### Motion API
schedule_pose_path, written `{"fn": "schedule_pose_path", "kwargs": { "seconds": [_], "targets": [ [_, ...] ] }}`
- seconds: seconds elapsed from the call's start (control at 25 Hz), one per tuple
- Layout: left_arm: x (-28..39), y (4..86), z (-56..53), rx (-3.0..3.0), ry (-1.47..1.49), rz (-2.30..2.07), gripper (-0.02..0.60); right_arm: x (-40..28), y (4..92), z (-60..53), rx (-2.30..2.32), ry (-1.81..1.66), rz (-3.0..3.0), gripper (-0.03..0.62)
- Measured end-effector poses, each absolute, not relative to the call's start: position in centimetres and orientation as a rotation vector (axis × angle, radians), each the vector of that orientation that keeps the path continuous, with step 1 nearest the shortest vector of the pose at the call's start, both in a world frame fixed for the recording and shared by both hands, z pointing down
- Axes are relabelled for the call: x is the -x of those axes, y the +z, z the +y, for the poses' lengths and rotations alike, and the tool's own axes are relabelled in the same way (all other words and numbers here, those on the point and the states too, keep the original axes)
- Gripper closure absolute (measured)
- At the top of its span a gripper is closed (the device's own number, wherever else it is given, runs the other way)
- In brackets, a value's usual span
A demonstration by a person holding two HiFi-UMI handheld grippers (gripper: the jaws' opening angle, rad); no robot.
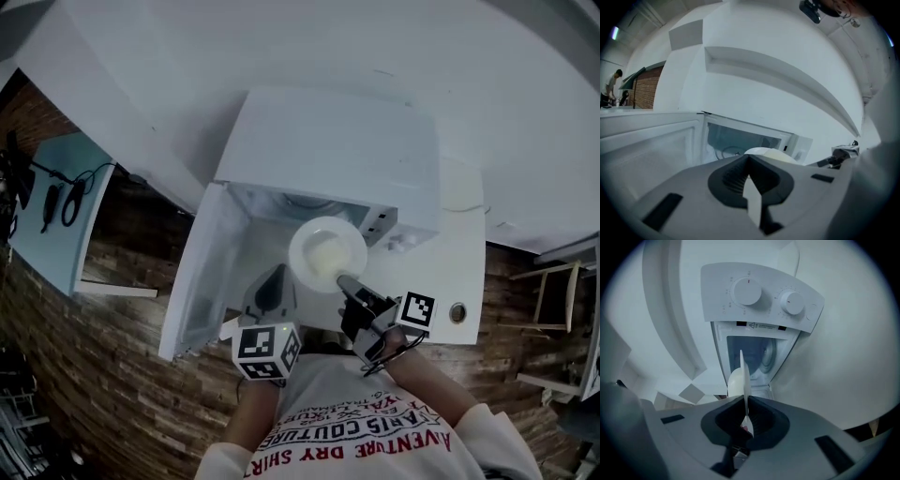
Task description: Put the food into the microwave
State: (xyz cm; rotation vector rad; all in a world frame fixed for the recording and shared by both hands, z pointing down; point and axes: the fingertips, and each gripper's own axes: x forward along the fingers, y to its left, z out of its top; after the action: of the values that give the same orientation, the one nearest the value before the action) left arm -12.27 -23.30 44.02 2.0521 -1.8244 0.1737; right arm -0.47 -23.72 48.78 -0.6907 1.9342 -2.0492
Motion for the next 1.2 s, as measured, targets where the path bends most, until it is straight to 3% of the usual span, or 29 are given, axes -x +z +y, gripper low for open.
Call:
{"fn": "schedule_pose_path", "kwargs": {
  "seconds": [0.52, 1.2],
  "targets": [
    [14.4, 46.3, -30.5, -2.213, 0.311, -1.626, 0.578, 3.3, 52.1, -30.3, 0.865, -1.904, 1.690, 0.571],
    [15.7, 51.0, -31.7, -2.207, 0.389, -1.449, 0.578, 6.7, 57.6, -36.0, 0.985, -1.894, 1.548, 0.568]
  ]
}}
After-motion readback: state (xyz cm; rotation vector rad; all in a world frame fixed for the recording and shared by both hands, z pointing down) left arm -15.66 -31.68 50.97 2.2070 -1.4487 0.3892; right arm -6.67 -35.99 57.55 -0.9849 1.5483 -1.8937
